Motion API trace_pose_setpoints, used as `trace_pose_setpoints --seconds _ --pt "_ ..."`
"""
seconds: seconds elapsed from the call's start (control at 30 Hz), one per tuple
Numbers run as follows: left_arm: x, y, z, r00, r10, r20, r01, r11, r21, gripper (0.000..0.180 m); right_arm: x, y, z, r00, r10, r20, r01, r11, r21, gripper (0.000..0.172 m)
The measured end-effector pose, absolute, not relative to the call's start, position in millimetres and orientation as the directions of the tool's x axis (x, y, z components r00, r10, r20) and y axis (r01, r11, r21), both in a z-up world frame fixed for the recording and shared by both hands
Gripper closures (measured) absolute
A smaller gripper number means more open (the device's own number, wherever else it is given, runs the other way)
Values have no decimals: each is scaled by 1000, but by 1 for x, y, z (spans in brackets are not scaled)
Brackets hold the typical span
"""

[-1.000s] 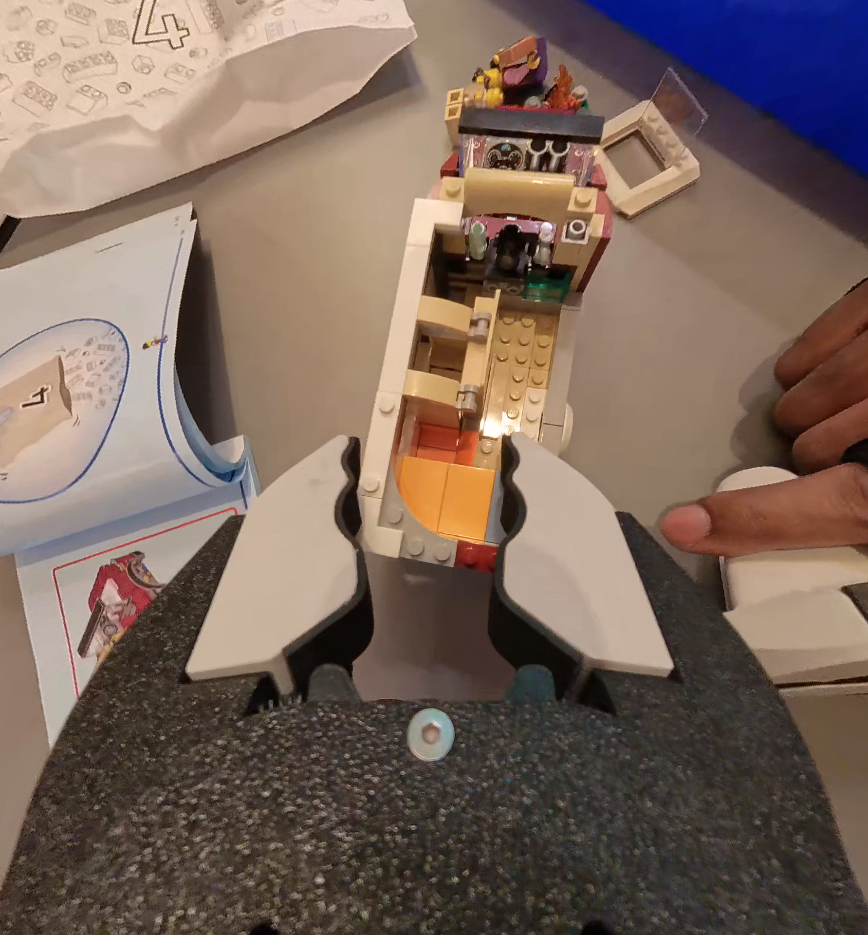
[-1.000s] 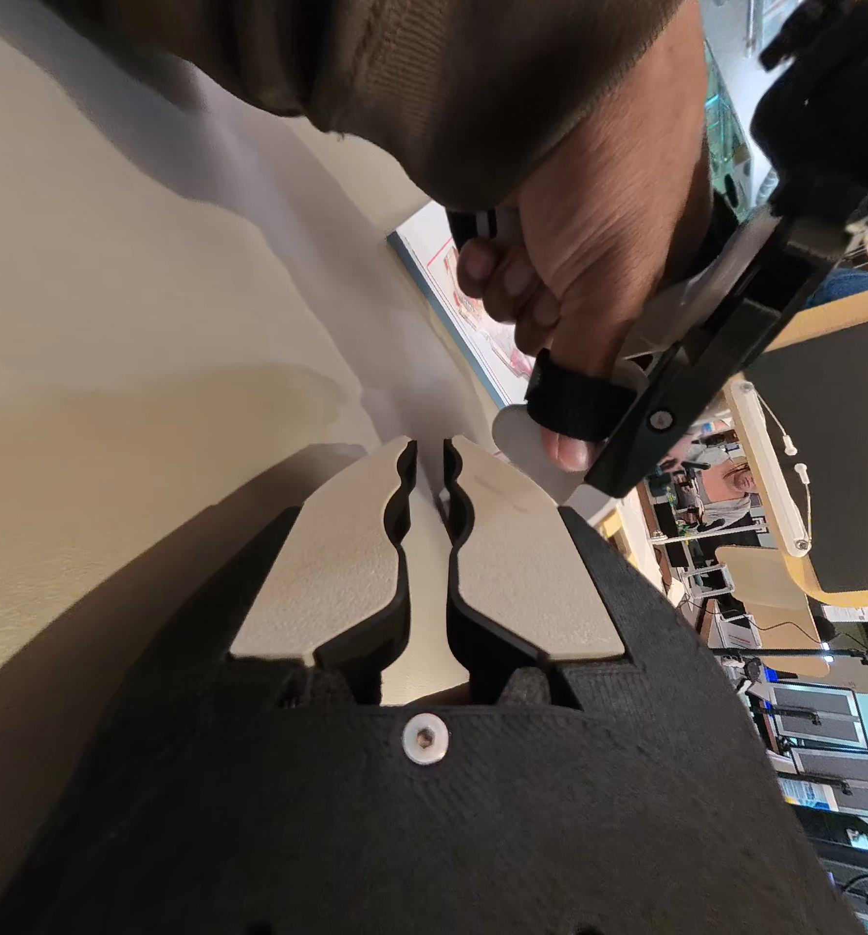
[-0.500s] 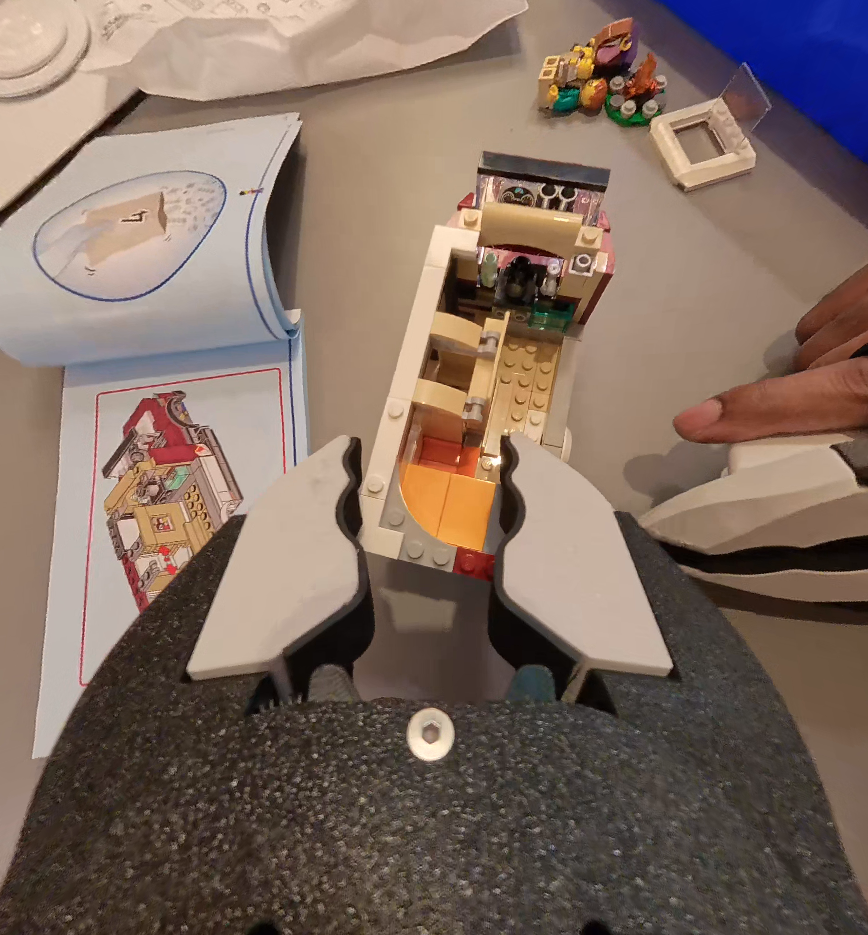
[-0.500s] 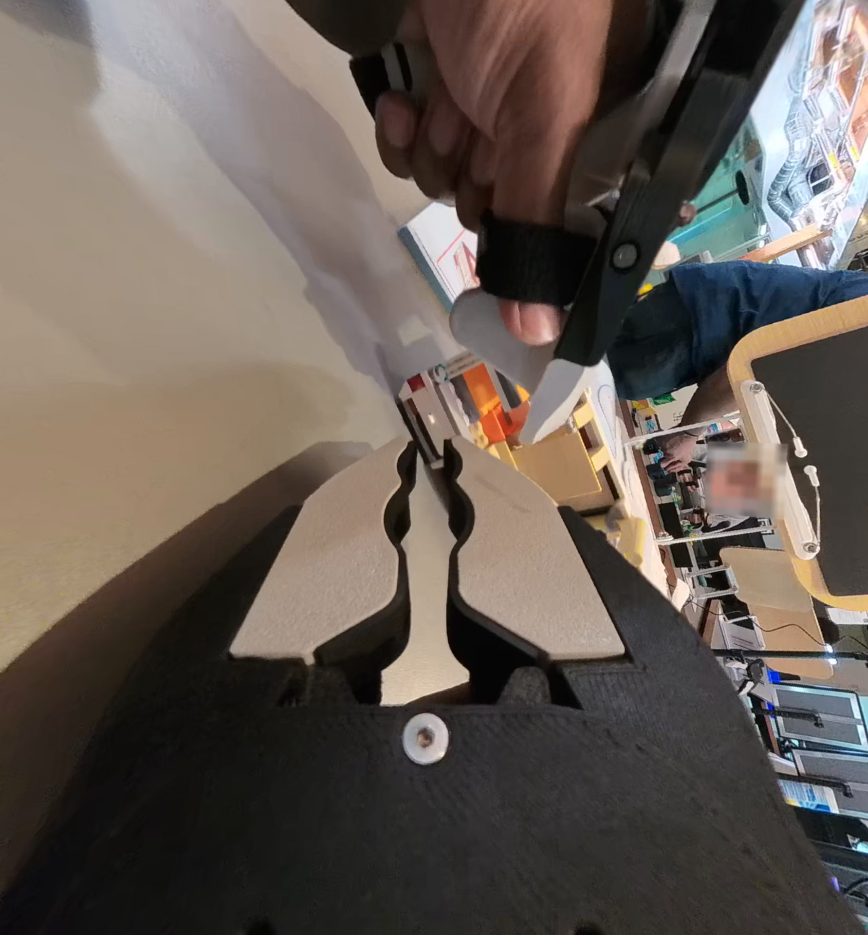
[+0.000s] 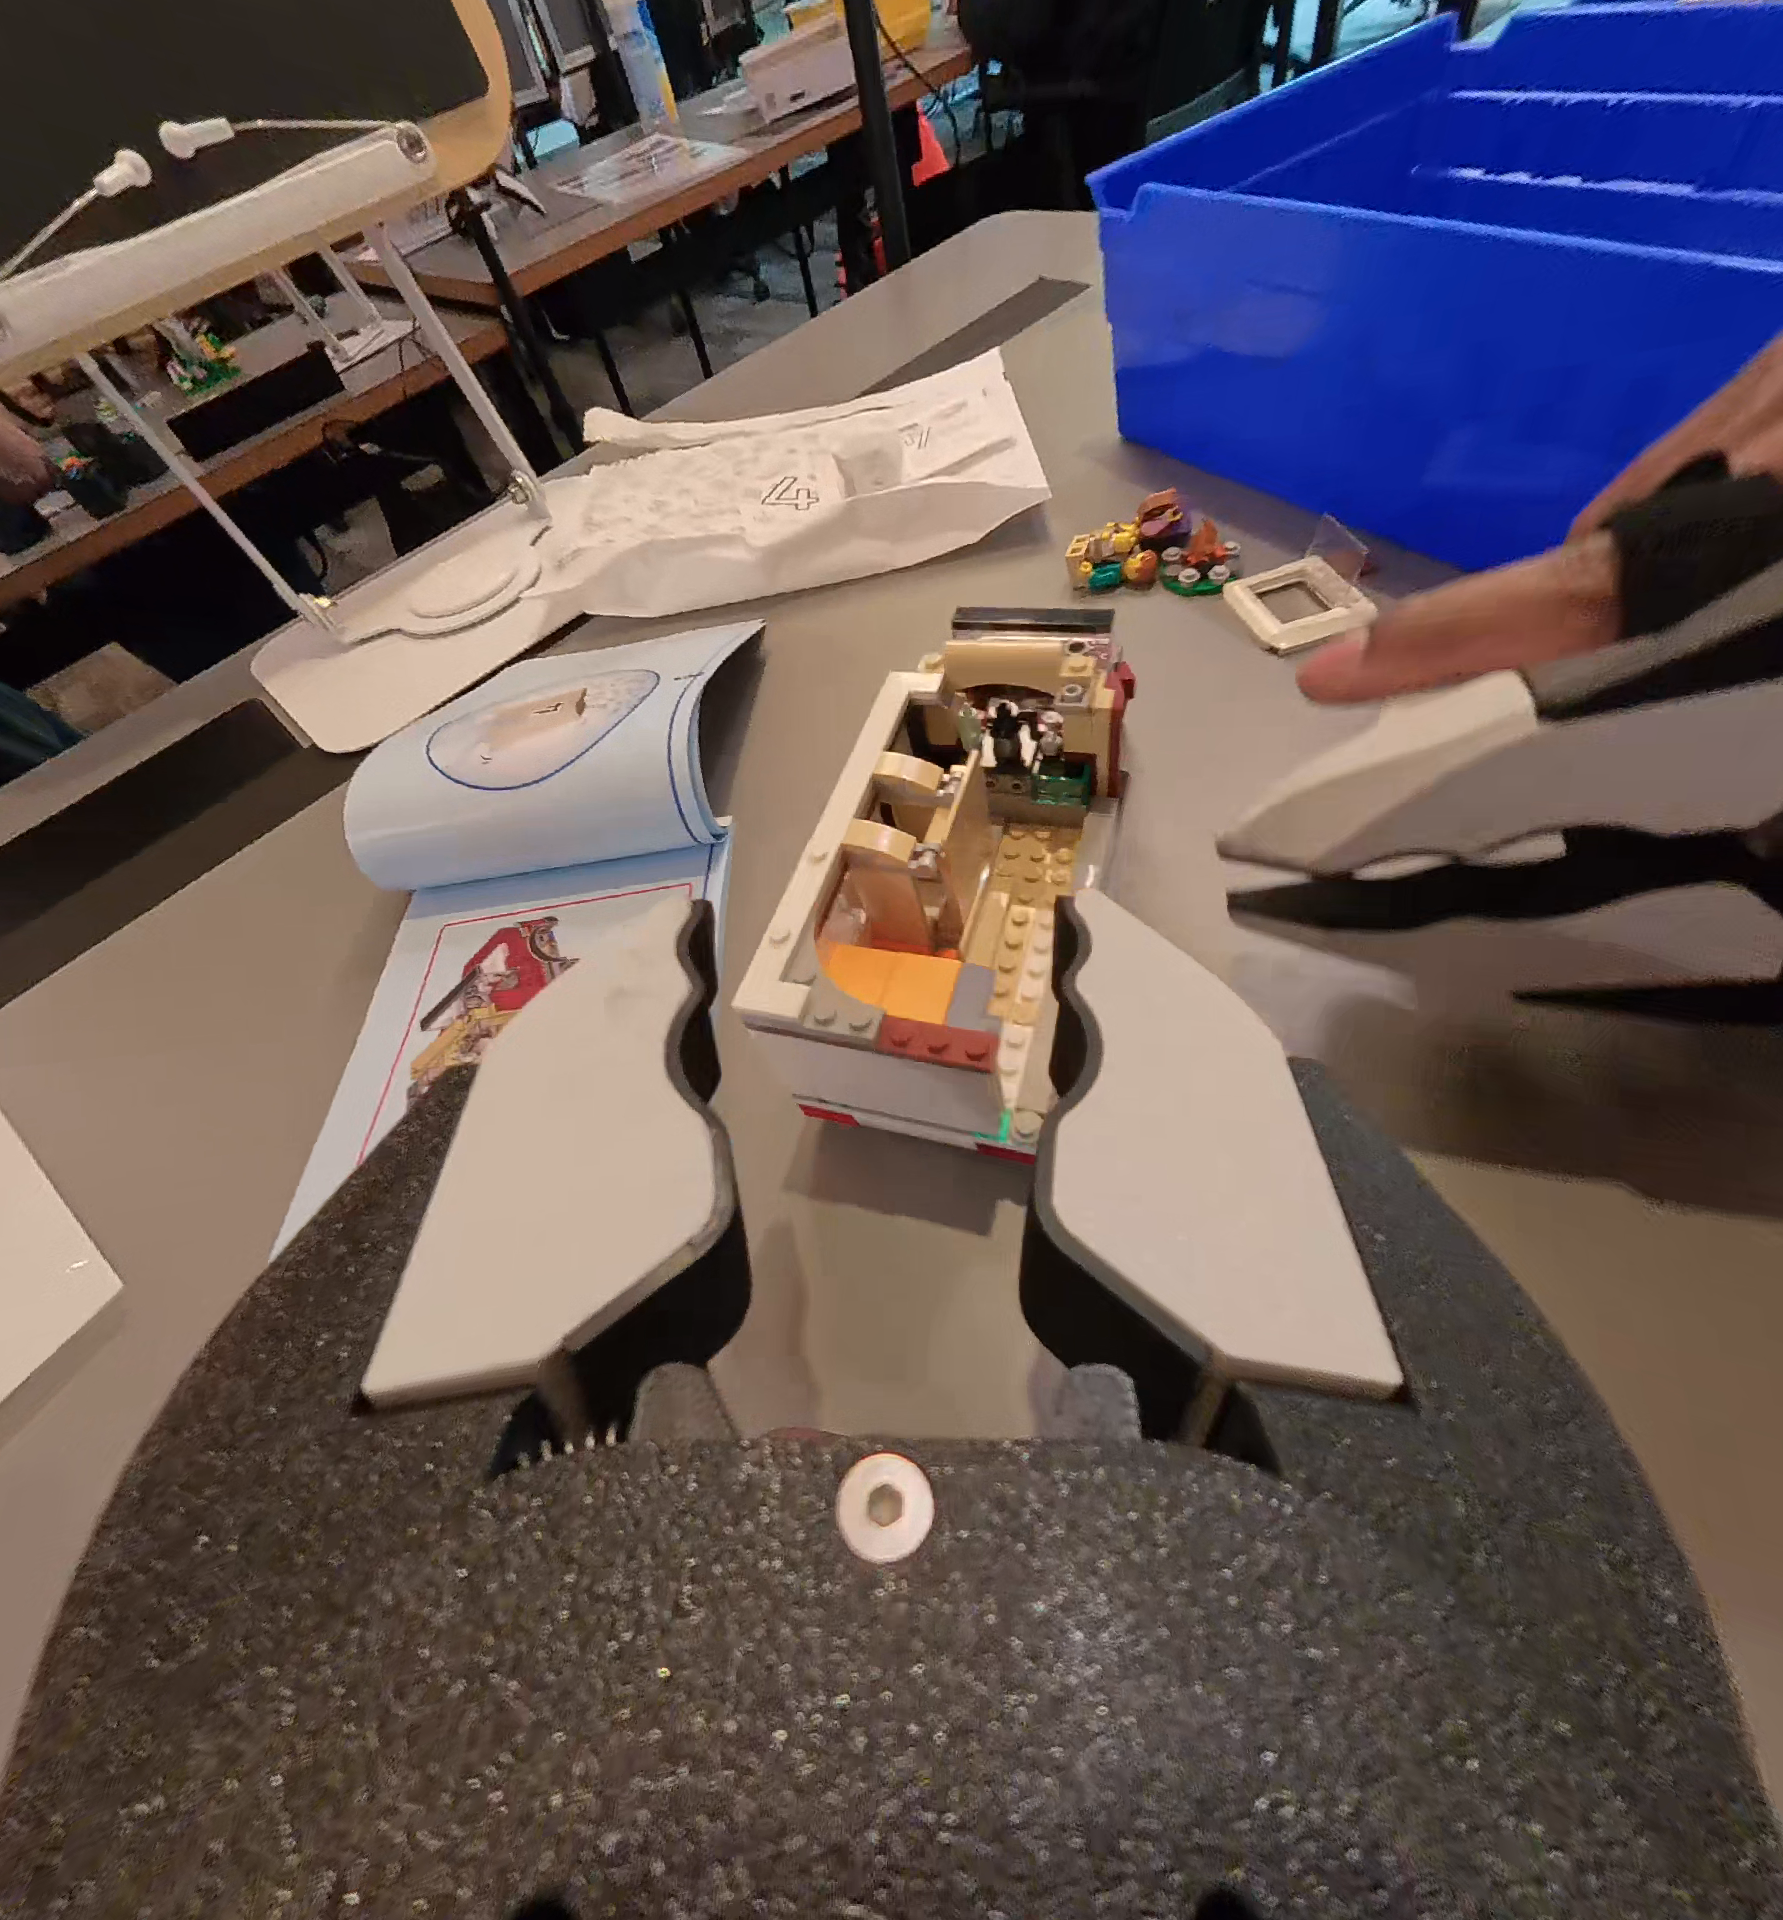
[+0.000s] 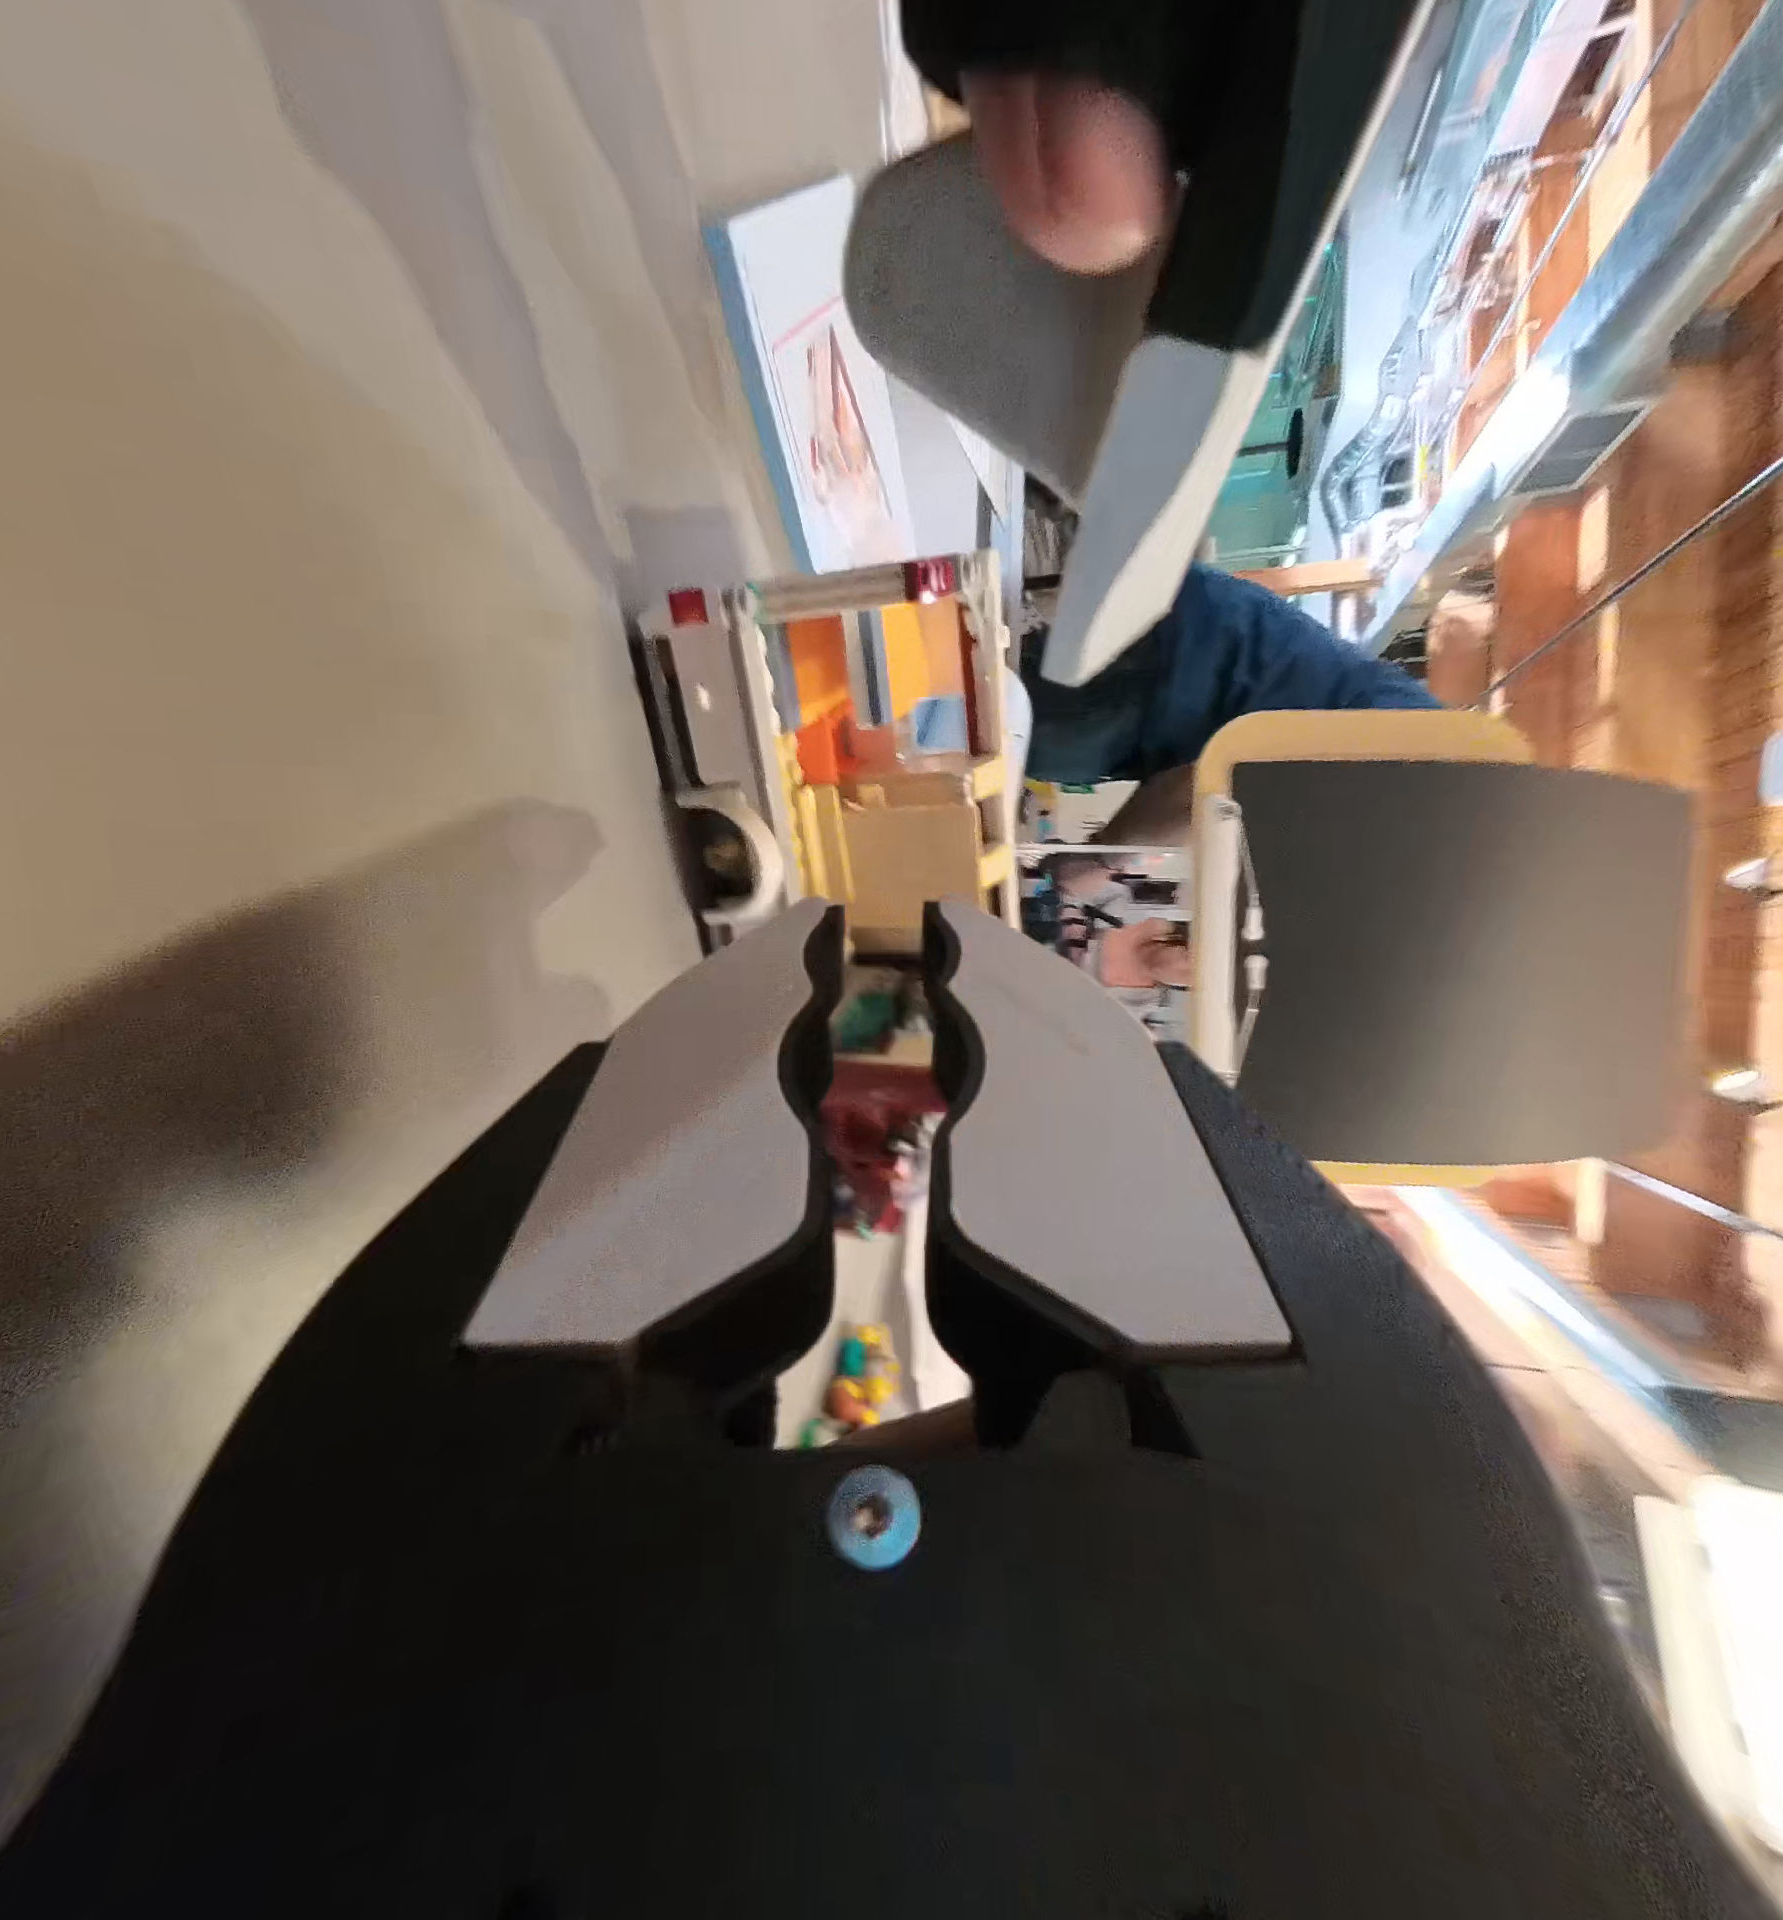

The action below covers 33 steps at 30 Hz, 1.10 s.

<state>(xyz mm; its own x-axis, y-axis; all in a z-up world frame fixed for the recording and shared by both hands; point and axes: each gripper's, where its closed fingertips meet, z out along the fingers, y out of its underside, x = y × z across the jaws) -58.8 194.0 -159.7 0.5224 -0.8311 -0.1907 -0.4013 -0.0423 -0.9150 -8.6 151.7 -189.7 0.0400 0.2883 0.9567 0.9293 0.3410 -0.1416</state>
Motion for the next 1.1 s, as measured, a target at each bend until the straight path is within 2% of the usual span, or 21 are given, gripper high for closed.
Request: trace_pose_setpoints --seconds 0.2,0.3,0.4,0.53,0.6,0.7,0.9,0.97,1.0,1.1 --pt "-64 173 -172 503 -841 -200 -394 -18 -919 119 38 151 -157 -221 343 913 938 331 103 152" --pt "-61 162 -173 485 -854 -188 -372 -7 -928 120 81 168 -143 -251 499 830 952 283 117 151" --pt "-61 157 -175 475 -861 -180 -352 2 -936 120 118 183 -162 -260 697 668 958 274 88 156" --pt "-64 154 -176 479 -865 -147 -323 -18 -946 120 158 174 -204 -298 885 358 947 228 226 151" --pt "-65 153 -174 479 -865 -149 -316 -11 -949 120 160 159 -213 -268 939 217 945 213 247 147" --pt "-64 150 -176 470 -868 -159 -323 -2 -946 120 166 151 -220 -201 975 96 936 161 314 144" --pt "-61 144 -177 450 -875 -178 -339 17 -941 119 198 162 -243 -223 974 28 817 171 551 142" --pt "-61 143 -177 446 -877 -177 -338 17 -941 119 203 163 -250 -243 970 14 785 188 590 145" --pt "-61 143 -177 444 -879 -174 -338 16 -941 119 207 164 -250 -249 968 2 763 195 616 153" --pt "-60 141 -178 436 -885 -165 -336 10 -942 119 204 168 -250 -249 968 36 787 181 590 161"
